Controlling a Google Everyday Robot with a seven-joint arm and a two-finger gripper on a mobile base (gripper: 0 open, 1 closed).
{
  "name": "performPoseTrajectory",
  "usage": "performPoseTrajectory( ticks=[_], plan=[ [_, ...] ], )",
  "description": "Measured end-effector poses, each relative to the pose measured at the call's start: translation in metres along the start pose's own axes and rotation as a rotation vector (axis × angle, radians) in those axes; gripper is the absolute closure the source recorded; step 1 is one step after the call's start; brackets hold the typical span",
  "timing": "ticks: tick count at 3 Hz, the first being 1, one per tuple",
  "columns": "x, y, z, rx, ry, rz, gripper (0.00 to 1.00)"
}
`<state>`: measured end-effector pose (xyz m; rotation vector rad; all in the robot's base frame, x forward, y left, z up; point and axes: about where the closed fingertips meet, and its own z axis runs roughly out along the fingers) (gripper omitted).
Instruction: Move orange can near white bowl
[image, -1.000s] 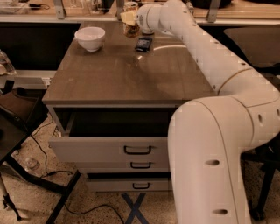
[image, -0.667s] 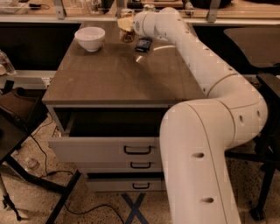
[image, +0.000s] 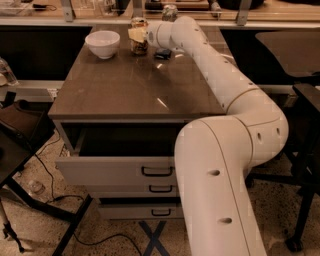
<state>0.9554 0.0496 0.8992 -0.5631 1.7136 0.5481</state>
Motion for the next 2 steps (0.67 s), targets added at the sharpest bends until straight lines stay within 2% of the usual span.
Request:
performPoseTrajectory(
  ticks=[2],
  plan=[
    [0.0031,0.0045,0.0047,-0.007,0.004,0.001,0.37]
  ],
)
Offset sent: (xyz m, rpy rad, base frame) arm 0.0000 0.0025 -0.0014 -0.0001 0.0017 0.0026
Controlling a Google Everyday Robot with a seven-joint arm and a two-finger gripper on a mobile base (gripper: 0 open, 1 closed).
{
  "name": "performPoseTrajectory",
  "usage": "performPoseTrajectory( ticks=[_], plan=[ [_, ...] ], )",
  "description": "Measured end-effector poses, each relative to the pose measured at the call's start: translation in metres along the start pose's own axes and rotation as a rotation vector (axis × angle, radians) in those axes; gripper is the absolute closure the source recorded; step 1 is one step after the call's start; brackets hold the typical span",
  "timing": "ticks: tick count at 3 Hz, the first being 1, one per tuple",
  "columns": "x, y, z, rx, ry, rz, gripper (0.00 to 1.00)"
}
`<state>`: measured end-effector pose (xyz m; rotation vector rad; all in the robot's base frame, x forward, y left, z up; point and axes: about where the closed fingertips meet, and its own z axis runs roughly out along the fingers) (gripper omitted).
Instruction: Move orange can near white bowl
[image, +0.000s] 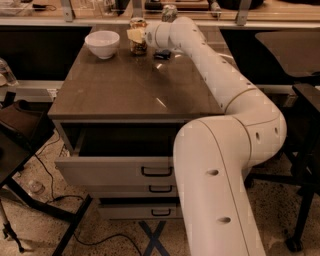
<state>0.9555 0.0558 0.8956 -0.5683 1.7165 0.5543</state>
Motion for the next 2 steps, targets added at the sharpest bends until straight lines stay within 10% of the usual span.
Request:
performPoseTrajectory(
  ticks=[2],
  plan=[
    [0.0032,0.0042,0.0045,-0.006,0.004,0.001,0.0]
  ],
)
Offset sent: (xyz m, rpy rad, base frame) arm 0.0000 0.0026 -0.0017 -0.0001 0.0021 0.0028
